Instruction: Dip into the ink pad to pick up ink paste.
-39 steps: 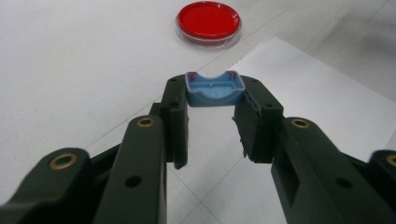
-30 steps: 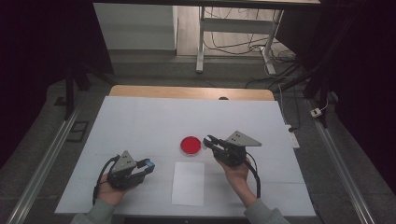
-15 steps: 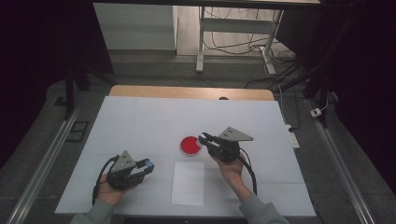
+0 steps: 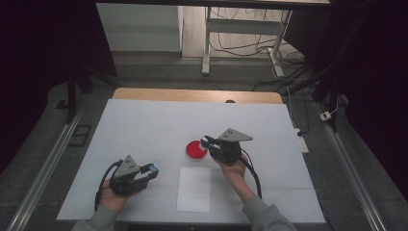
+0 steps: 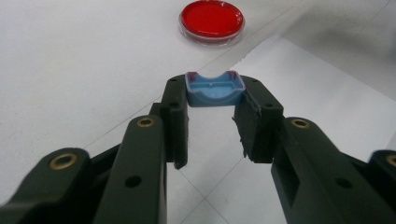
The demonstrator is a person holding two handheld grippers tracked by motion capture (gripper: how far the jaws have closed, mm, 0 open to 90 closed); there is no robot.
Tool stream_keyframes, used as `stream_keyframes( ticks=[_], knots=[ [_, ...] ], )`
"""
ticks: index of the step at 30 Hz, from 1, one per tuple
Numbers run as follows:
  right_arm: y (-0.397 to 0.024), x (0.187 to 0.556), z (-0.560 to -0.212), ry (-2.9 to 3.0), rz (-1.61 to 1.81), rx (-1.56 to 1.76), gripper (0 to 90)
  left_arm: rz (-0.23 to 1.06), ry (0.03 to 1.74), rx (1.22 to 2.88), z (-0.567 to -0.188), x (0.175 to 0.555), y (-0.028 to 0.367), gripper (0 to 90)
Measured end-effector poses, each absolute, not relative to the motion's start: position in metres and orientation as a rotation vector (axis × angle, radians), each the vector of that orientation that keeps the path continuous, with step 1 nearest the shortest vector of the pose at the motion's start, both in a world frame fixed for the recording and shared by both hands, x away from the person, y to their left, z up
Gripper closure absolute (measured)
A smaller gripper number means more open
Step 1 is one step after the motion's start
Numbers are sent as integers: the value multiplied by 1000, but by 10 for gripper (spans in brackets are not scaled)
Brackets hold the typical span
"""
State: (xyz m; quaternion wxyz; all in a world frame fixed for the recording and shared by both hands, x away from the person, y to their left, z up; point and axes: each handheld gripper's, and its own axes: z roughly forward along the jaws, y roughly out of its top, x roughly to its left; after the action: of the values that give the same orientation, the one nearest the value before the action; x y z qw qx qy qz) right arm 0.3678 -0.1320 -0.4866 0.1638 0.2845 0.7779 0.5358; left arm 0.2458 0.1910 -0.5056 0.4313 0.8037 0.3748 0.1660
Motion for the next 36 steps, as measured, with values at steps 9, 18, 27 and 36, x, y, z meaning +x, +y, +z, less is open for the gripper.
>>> stream_keyframes(
  ticks=[9, 18, 27, 36],
  knots=[
    [-129, 374, -492, 2241, 1493, 818, 753, 412, 936, 2007, -506, 246, 191, 658],
    [-125, 379, -498, 2253, 1467, 819, 753, 414, 936, 2007, -506, 246, 191, 658],
    [-122, 382, -504, 2269, 1433, 819, 753, 416, 934, 2006, -505, 246, 191, 658],
    [-119, 385, -510, 2288, 1399, 812, 753, 415, 934, 2008, -506, 246, 191, 658]
  ],
)
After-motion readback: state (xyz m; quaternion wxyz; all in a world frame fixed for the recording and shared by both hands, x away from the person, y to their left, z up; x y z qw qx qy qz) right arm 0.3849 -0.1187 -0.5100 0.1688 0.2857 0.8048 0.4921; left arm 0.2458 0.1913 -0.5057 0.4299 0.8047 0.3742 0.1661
